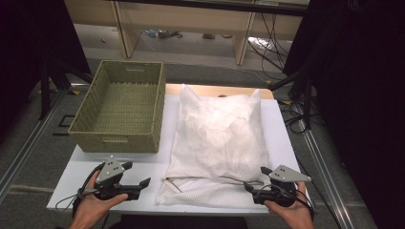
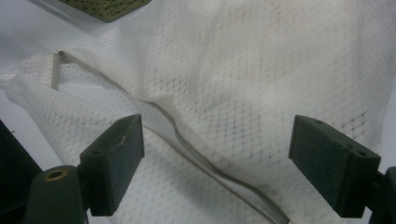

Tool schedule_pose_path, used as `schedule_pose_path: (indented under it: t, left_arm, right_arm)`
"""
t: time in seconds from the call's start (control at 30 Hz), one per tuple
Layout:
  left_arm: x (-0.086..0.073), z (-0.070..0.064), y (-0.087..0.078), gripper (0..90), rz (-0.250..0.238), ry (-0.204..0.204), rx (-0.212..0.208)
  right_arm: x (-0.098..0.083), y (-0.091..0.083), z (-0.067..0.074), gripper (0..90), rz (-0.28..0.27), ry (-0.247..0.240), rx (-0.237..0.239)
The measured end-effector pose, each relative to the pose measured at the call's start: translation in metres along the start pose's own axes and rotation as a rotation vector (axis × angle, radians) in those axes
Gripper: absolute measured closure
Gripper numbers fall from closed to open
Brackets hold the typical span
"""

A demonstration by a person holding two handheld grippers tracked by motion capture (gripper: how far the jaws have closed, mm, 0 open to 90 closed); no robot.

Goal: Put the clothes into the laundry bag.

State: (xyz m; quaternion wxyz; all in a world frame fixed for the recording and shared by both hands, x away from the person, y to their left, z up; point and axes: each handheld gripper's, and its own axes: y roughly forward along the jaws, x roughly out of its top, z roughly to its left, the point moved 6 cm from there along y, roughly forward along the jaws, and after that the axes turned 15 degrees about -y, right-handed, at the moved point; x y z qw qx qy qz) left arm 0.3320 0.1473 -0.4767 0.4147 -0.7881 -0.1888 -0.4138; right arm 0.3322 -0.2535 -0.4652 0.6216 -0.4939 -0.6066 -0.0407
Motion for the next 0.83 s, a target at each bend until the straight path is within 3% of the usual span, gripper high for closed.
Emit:
schedule_pose_path:
  t: [0.07, 0.17, 0.3, 0.43, 0.5, 0.8, 0.83]
  left_arm:
    - [-0.003, -0.005, 0.001, 16.2, 0.018, 0.013, -0.019]
    - [-0.005, -0.010, 0.002, 17.2, 0.022, 0.017, -0.025]
    - [-0.003, -0.012, 0.002, 17.2, 0.008, 0.016, -0.033]
    - [-0.002, -0.009, 0.001, 16.9, 0.004, 0.009, -0.025]
    - [-0.001, -0.009, 0.001, 16.9, 0.000, 0.003, -0.027]
    - [0.001, -0.005, 0.002, 16.9, 0.001, -0.004, -0.012]
    - [0.001, -0.005, 0.003, 16.9, 0.001, -0.002, -0.020]
  right_arm:
    - [-0.003, -0.004, 0.004, 18.8, 0.013, 0.036, -0.002]
    - [-0.004, -0.006, 0.008, 18.5, -0.013, 0.036, 0.014]
    - [-0.007, -0.010, 0.009, 18.6, -0.012, -0.013, 0.007]
    - [-0.008, -0.010, 0.011, 18.7, -0.007, 0.010, 0.008]
    - [-0.009, -0.010, 0.009, 19.0, -0.007, -0.006, 0.004]
    - [-0.010, -0.009, 0.010, 19.5, 0.013, 0.008, 0.011]
    - [-0.010, -0.008, 0.008, 19.5, 0.007, -0.013, 0.012]
